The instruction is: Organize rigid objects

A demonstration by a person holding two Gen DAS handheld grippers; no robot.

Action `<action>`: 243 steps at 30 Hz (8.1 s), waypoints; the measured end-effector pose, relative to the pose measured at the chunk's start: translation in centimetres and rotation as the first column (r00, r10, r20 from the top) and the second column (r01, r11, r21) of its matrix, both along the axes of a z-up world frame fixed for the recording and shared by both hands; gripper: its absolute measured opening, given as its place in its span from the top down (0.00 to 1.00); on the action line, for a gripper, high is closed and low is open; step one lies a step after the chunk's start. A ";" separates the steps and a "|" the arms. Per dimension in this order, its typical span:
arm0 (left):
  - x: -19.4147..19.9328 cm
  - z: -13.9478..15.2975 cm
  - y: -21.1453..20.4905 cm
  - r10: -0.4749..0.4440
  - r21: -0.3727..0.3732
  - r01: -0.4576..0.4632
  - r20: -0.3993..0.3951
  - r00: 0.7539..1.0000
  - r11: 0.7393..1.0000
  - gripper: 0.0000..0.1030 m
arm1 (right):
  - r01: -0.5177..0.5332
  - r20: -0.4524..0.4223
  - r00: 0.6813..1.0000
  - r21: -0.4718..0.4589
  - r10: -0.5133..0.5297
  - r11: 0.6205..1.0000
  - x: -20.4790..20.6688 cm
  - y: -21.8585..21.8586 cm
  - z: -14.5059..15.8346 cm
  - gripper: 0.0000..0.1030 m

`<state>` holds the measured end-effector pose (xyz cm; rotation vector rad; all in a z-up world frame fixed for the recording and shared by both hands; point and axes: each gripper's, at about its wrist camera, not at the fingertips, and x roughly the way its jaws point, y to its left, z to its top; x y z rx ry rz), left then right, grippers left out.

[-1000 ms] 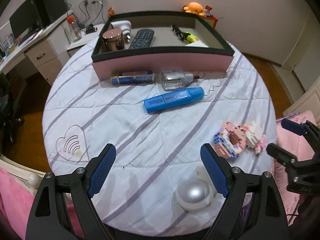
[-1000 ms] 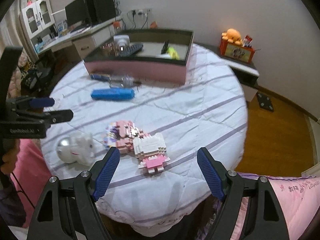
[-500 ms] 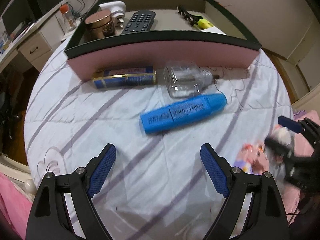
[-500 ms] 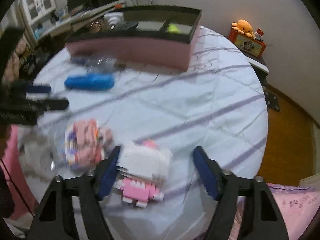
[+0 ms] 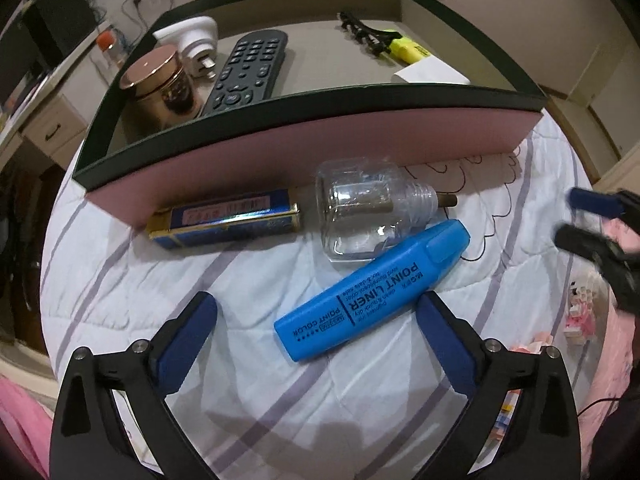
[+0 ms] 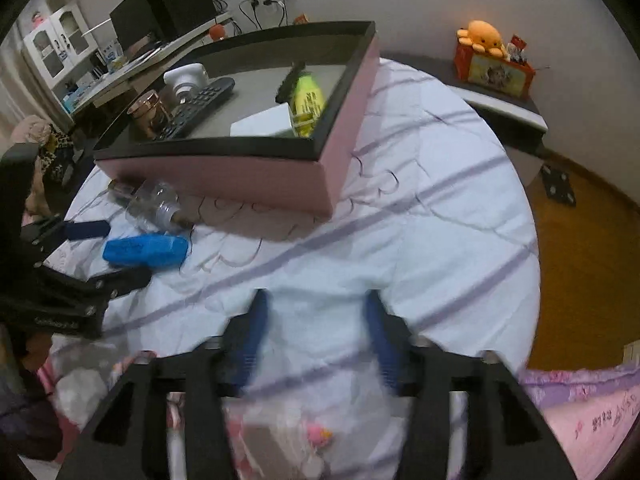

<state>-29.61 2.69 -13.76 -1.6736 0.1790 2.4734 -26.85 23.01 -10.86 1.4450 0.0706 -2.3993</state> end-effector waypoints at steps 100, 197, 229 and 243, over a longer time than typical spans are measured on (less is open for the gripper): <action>2.8 2.2 -1.0 -0.060 0.185 0.065 -0.032 0.998 0.981 0.75 | -0.055 -0.041 0.998 0.024 0.056 0.998 0.8 -1.6 0.7 0.63; -13.1 4.6 -2.9 0.090 0.218 -0.087 -0.002 0.996 0.972 0.66 | -0.087 -0.168 0.983 -0.051 0.077 0.995 -12.1 -7.1 3.6 0.21; -3.1 12.4 -1.9 0.047 0.209 -0.017 -0.141 0.989 0.978 0.25 | 0.010 -0.255 0.967 -0.049 -0.023 0.999 -1.9 -4.4 10.7 0.21; 7.6 14.0 -4.1 0.101 0.172 -0.066 -0.202 0.974 0.983 0.19 | -0.019 -0.300 0.954 0.013 0.022 1.000 8.6 -4.8 13.0 0.21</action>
